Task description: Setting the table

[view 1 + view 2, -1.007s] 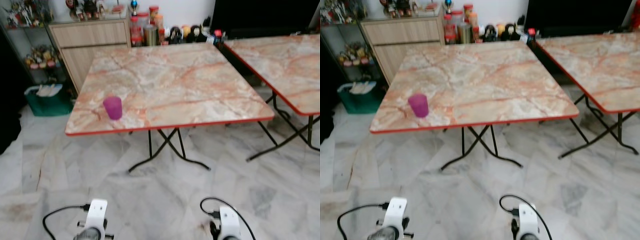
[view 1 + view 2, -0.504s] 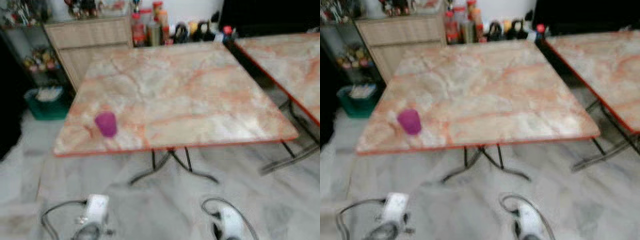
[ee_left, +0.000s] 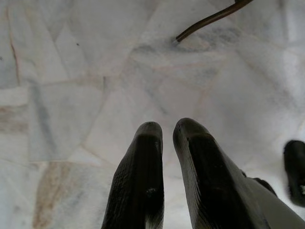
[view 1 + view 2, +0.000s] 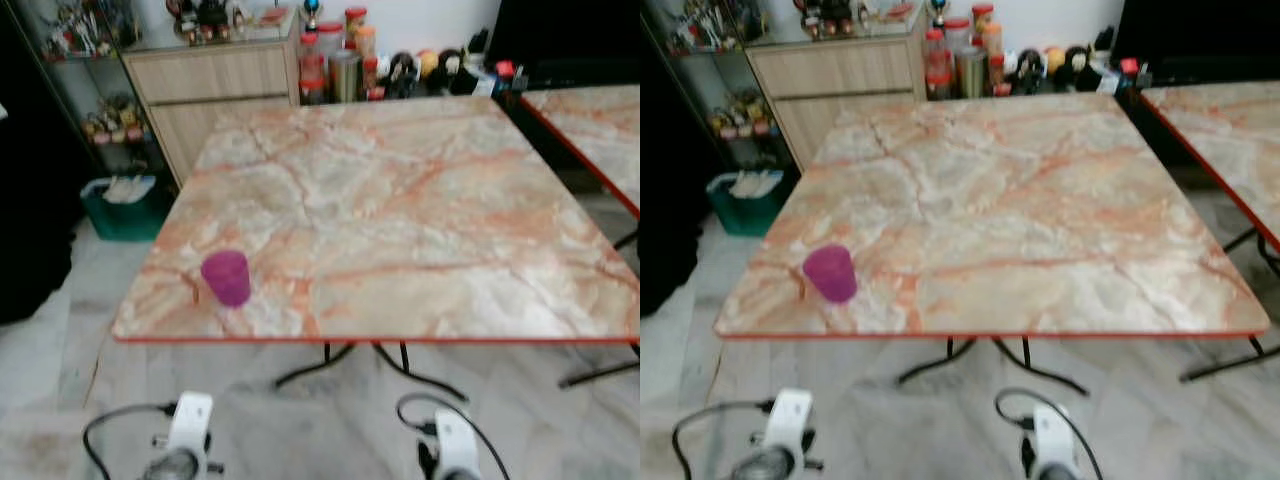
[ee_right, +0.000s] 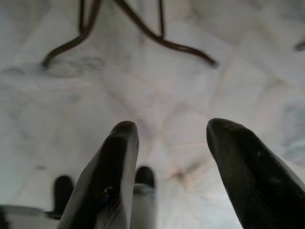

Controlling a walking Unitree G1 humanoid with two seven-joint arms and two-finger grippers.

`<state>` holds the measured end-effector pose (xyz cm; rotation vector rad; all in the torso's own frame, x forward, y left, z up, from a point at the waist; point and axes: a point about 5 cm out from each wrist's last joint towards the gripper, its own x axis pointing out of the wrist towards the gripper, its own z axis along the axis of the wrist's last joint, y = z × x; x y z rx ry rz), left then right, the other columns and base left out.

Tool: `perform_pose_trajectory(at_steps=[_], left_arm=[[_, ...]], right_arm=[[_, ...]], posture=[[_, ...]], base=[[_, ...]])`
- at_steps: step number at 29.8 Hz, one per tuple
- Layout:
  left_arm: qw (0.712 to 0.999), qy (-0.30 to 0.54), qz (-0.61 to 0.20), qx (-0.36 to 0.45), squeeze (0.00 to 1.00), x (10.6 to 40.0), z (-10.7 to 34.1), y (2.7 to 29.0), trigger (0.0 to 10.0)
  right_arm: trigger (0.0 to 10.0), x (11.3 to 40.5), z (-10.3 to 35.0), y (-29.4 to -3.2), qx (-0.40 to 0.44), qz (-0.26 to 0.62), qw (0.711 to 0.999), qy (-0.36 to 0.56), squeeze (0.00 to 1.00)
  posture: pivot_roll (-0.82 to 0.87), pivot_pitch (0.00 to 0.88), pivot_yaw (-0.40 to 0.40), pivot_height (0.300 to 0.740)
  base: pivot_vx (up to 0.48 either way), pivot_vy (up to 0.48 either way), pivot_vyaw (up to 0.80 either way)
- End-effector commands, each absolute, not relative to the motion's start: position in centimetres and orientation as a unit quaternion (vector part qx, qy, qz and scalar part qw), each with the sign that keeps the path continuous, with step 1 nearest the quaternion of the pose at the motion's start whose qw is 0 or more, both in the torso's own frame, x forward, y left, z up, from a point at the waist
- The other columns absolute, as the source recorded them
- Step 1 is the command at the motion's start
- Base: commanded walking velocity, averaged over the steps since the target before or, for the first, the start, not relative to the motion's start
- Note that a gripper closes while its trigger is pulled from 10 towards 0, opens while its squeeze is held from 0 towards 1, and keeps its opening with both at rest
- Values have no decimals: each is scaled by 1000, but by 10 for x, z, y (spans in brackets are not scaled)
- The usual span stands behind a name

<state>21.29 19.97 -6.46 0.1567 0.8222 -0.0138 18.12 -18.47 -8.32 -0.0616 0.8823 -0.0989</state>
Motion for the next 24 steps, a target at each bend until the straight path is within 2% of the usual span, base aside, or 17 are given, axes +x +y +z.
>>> perform_pose_trajectory(at_steps=[1, 6, 11, 15, 18, 21, 24], left_arm=[[908, 410, -1, 89, 0, 205, -67, 210, 10000], [905, 417, 3, 88, 0, 198, -70, 213, 10000], [909, 408, 55, 70, 0, 194, -69, 229, 10000], [905, 394, 152, 56, 0, 189, -63, 257, 10000], [895, 354, 260, 76, 0, 187, -48, 293, 10000], [889, 328, 311, 78, 0, 190, -36, 310, 10000], [888, 311, 327, 83, 0, 194, -30, 317, 10000]], right_arm=[[10000, 179, -85, -175, -20, -42, 902, 429, 0], [10000, 178, -86, -175, -22, -40, 901, 431, 0], [10000, 176, -86, -175, -24, -39, 900, 433, 0], [10000, 175, -87, -175, -25, -38, 899, 435, 0], [10000, 172, -88, -175, -27, -37, 897, 440, 0], [10000, 172, -89, -175, -28, -38, 896, 442, 0], [10000, 171, -89, -175, -28, -38, 896, 442, 0]], posture=[[17, 0, 45, 736], [22, 0, 43, 736], [26, 0, 45, 736], [33, 0, 43, 736], [45, 0, 38, 736], [50, 0, 35, 736], [50, 0, 35, 736]], base=[[0, 0, 0], [0, 0, 0], [0, 0, 0], [0, 0, 0], [0, 0, 0], [0, 0, 0], [0, 0, 0]])
